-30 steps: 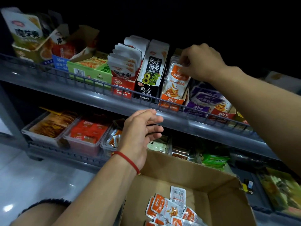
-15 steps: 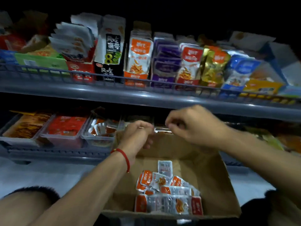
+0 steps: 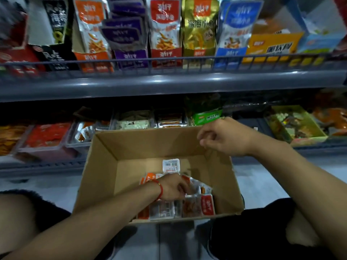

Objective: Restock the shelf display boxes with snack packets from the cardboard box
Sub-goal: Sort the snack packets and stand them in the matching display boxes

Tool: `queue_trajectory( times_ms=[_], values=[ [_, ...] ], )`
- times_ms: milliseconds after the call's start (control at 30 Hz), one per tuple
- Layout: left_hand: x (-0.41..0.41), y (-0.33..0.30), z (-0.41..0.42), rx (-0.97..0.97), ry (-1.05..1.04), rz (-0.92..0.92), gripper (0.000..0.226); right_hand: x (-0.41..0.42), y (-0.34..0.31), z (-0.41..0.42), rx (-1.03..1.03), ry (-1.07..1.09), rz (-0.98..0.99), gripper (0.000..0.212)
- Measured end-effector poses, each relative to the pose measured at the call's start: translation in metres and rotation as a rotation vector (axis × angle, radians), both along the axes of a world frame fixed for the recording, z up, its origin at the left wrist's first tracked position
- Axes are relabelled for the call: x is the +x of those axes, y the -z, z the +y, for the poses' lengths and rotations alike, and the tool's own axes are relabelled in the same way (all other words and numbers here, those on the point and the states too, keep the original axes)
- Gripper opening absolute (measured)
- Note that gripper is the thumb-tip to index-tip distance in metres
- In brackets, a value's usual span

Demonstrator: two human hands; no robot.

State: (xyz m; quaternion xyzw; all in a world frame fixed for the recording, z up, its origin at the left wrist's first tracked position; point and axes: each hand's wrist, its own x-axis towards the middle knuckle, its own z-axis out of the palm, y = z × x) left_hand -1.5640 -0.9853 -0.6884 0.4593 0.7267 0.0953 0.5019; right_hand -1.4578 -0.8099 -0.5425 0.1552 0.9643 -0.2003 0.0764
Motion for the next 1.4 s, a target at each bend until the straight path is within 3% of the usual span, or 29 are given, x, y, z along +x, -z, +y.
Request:
queue_trajectory(
  times_ms=[200, 300, 433, 567, 800, 900, 1067, 1167, 1300, 1400],
  values=[
    [0.030, 0.030, 0.036, -0.089, 0.231, 0.126, 0.038, 0.002, -0.002, 0.000, -0.030, 0.016, 0.041, 0.023],
    [0.037, 0.042, 0.041, -0.112, 0.242, 0.223, 0.043, 0.002, -0.005, -0.001, -0.026, 0.032, 0.055, 0.024],
    [0.034, 0.049, 0.043, -0.085, 0.290, 0.393, 0.026, 0.002, -0.006, -0.004, -0.035, 0.039, 0.063, 0.023],
    [0.023, 0.049, 0.047, -0.083, 0.265, 0.409, 0.020, 0.002, -0.006, -0.006, -0.039, 0.042, 0.070, 0.022],
    [0.000, 0.020, 0.036, 0.081, 0.102, 0.181, 0.009, 0.003, -0.006, -0.004, -0.031, 0.058, 0.090, 0.020],
    [-0.024, -0.012, 0.028, 0.206, -0.089, 0.146, 0.013, 0.005, -0.005, 0.001, -0.027, 0.073, 0.093, 0.020],
    [-0.049, -0.072, 0.005, 0.467, -0.414, -0.092, 0.010, 0.004, -0.001, 0.004, -0.043, 0.079, 0.052, 0.037],
    [-0.051, -0.099, -0.004, 0.551, -0.576, -0.291, 0.010, -0.001, -0.002, -0.003, -0.100, 0.090, 0.107, 0.027],
    [-0.047, -0.125, -0.012, 0.647, -0.777, -0.525, 0.015, -0.005, -0.012, -0.008, -0.357, 0.252, 0.277, 0.017],
    [-0.048, -0.133, -0.019, 0.602, -0.821, -0.626, 0.036, -0.004, -0.019, -0.011, -0.601, 0.401, 0.379, 0.020]
  ],
)
